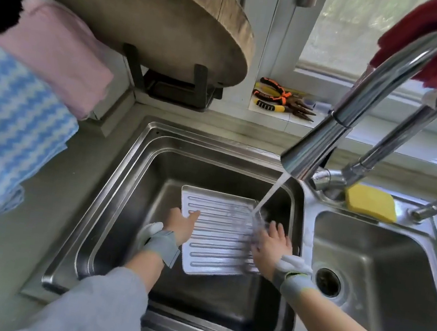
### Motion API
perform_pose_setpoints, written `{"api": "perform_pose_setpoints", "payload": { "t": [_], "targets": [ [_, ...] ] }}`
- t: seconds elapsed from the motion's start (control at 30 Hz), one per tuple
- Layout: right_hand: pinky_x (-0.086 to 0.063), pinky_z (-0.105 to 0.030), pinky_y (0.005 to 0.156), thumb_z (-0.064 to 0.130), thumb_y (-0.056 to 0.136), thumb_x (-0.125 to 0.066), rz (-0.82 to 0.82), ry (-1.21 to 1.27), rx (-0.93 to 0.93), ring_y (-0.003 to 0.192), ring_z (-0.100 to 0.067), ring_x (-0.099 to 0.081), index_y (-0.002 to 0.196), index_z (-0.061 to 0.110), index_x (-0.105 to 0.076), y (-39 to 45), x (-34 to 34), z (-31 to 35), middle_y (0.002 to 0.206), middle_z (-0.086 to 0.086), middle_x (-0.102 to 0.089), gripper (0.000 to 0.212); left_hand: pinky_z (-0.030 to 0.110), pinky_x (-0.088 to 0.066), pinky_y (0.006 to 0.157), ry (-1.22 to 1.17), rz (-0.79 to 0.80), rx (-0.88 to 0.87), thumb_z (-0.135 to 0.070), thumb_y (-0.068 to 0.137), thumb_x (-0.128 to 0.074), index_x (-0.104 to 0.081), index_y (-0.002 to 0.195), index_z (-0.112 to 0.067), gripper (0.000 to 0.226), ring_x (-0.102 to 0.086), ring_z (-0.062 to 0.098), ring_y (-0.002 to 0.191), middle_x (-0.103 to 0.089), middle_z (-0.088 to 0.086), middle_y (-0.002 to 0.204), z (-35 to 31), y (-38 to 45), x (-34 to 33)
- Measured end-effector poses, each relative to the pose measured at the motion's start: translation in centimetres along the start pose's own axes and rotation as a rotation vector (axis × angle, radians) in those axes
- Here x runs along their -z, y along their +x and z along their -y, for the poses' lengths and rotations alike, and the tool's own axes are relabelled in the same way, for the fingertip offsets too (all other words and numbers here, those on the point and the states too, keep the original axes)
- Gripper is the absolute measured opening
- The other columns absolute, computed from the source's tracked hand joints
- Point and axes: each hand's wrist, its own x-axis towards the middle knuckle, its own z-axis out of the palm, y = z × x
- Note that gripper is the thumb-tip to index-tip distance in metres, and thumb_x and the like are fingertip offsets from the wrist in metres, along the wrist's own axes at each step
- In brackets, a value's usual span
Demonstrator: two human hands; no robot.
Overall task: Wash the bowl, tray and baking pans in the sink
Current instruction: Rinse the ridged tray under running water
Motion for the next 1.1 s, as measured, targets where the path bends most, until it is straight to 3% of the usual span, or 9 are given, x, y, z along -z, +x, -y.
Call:
{"api": "perform_pose_setpoints", "payload": {
  "t": [0.13, 0.27, 0.37, 0.47, 0.6, 0.7, 0.83, 0.97, 1.1],
  "targets": [
    [-0.039, -0.041, 0.107, 0.016, 0.095, -0.045, 0.011, 0.445, -0.112, 0.127, -0.031, -0.048, 0.151, 0.029, -0.016, -0.9, 1.2, -0.5, 0.146, -0.012, -0.042, 0.064, 0.039, -0.051, 0.091, -0.094, 0.042, 0.013, -0.035, 0.088, -0.062, -0.052, 0.119, -0.004, 0.045, -0.063, 0.032, 0.102, -0.064, 0.013, 0.114, 0.2, 0.0, 1.3],
    [-0.046, -0.026, 0.09, 0.009, 0.093, -0.046, -0.008, 0.458, -0.102, 0.111, -0.025, -0.057, 0.142, 0.018, -0.043, -2.1, 2.7, 0.1, 0.129, -0.009, -0.058, 0.049, 0.041, -0.05, 0.093, -0.13, 0.077, 0.025, -0.026, 0.057, -0.058, -0.055, 0.118, 0.002, 0.067, -0.063, 0.033, 0.099, -0.065, 0.018, 0.109, 0.3, 1.6, 2.7],
    [-0.045, -0.015, 0.051, 0.005, 0.093, -0.044, 0.114, 0.512, -0.182, 0.082, -0.02, -0.054, 0.13, 0.006, -0.054, -2.5, 2.6, 0.7, 0.117, -0.017, -0.063, 0.039, 0.034, -0.052, 0.064, -0.136, 0.138, 0.034, -0.013, 0.06, -0.05, -0.056, 0.082, 0.002, 0.028, -0.057, 0.032, 0.078, -0.056, 0.016, 0.079, -2.3, -1.9, 4.1],
    [-0.045, -0.016, 0.04, 0.006, 0.096, -0.04, 0.229, 0.583, -0.237, 0.059, -0.015, -0.051, 0.117, -0.007, -0.057, -3.8, 3.0, 1.4, 0.094, -0.017, -0.064, 0.03, 0.036, -0.055, 0.042, -0.255, 0.226, 0.08, -0.005, 0.081, -0.038, -0.045, 0.083, -0.004, 0.007, -0.055, 0.031, 0.066, -0.049, 0.016, 0.077, -4.1, -4.5, 4.9],
    [-0.038, -0.019, 0.04, 0.006, 0.089, -0.037, 0.316, 0.636, -0.332, 0.046, -0.019, -0.053, 0.078, -0.001, -0.062, -5.3, 4.4, 1.9, 0.071, -0.017, -0.069, 0.029, 0.045, -0.059, 0.058, -0.309, 0.253, 0.055, -0.044, 0.086, -0.052, -0.052, 0.097, -0.012, 0.033, -0.06, 0.029, 0.08, -0.053, 0.013, 0.088, -4.5, -5.7, 5.7],
    [-0.028, -0.015, 0.034, 0.009, 0.083, -0.031, 0.321, 0.722, -0.357, 0.043, -0.023, -0.047, 0.073, -0.002, -0.057, -5.8, 5.3, 1.9, 0.061, -0.019, -0.06, 0.03, 0.044, -0.056, 0.085, -0.077, 0.241, -0.001, -0.07, 0.058, -0.065, -0.067, 0.101, -0.013, 0.072, -0.068, 0.024, 0.091, -0.068, 0.005, 0.094, -4.0, -6.7, 6.4],
    [-0.035, -0.019, 0.037, 0.024, 0.089, -0.04, 0.227, 0.814, -0.355, 0.045, -0.024, -0.052, 0.078, 0.002, -0.058, -6.9, 7.1, 3.3, 0.063, -0.017, -0.059, 0.031, 0.042, -0.056, 0.086, 0.05, 0.066, -0.039, -0.077, 0.039, -0.072, -0.066, 0.101, -0.006, 0.094, -0.067, 0.025, 0.094, -0.069, 0.008, 0.103, -3.1, -6.7, 7.9],
    [-0.047, -0.027, 0.056, 0.059, 0.091, -0.041, -0.107, 0.788, -0.23, 0.071, -0.03, -0.064, 0.09, 0.005, -0.066, -7.6, 8.4, 5.5, 0.078, -0.014, -0.065, 0.059, 0.031, -0.044, 0.086, 0.118, -0.198, -0.175, -0.051, 0.084, -0.055, -0.068, 0.09, 0.004, 0.057, -0.061, 0.032, 0.097, -0.066, 0.02, 0.099, -5.2, -9.6, 9.4],
    [-0.053, -0.039, 0.083, 0.069, 0.077, -0.018, -0.082, 0.547, -0.26, 0.09, -0.032, -0.067, 0.096, 0.015, -0.066, -9.1, 6.1, 5.4, 0.103, -0.01, -0.069, 0.075, 0.032, -0.052, 0.08, 0.19, -0.194, -0.064, -0.042, 0.082, -0.056, -0.05, 0.13, 0.0, 0.063, -0.058, 0.036, 0.112, -0.058, 0.018, 0.125, -2.2, -9.4, 9.1]
  ]
}}
